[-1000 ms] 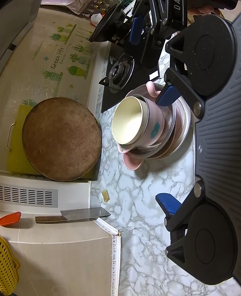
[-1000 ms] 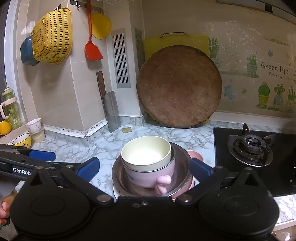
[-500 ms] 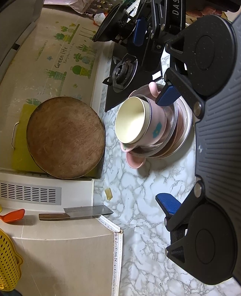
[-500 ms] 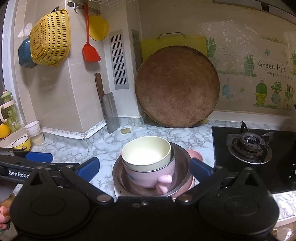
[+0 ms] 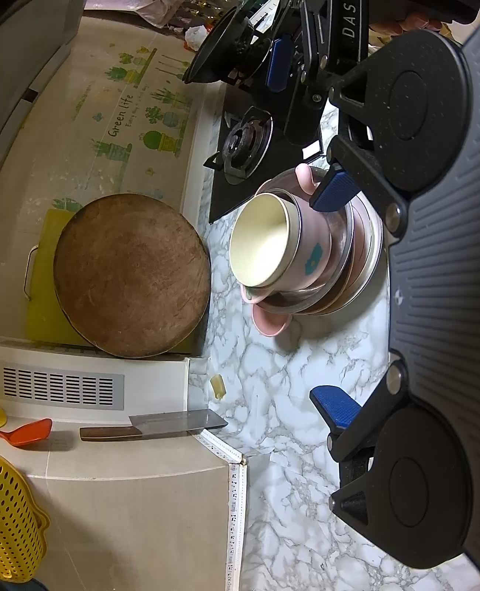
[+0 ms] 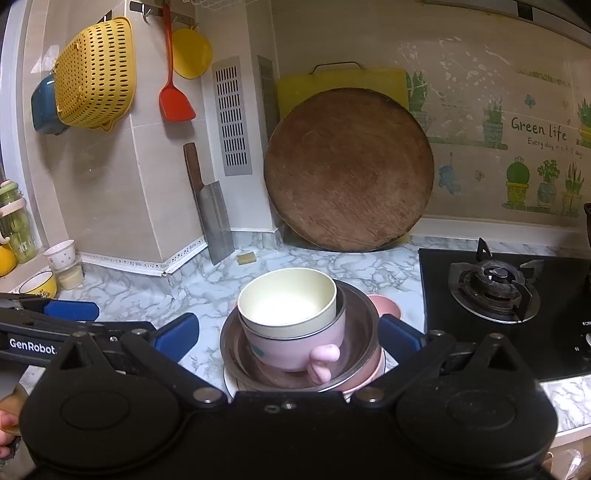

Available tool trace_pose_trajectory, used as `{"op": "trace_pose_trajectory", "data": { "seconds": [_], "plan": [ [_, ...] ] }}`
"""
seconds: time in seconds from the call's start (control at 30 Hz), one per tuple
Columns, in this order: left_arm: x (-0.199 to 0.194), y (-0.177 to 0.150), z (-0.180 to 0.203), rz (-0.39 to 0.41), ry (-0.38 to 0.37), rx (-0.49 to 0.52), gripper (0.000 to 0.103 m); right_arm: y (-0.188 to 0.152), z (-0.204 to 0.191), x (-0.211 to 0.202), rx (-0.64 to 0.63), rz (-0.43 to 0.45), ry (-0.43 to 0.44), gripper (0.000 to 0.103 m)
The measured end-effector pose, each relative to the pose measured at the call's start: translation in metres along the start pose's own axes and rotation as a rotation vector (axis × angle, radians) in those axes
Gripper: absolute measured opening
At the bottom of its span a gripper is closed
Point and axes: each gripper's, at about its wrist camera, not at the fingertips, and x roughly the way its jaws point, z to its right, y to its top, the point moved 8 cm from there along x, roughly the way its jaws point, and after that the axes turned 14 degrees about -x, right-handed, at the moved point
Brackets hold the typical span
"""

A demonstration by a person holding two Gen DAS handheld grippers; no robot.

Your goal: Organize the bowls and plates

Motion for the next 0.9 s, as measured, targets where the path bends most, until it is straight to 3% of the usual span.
{"op": "trace_pose_trajectory", "data": {
  "seconds": [0.9],
  "plan": [
    [0.0070, -0.0014, -0.0065, -0.005, 0.035, -0.006, 0.101, -0.0023, -0.0043, 0.0083, -0.018, -0.028, -0.005, 0.103]
  ]
}}
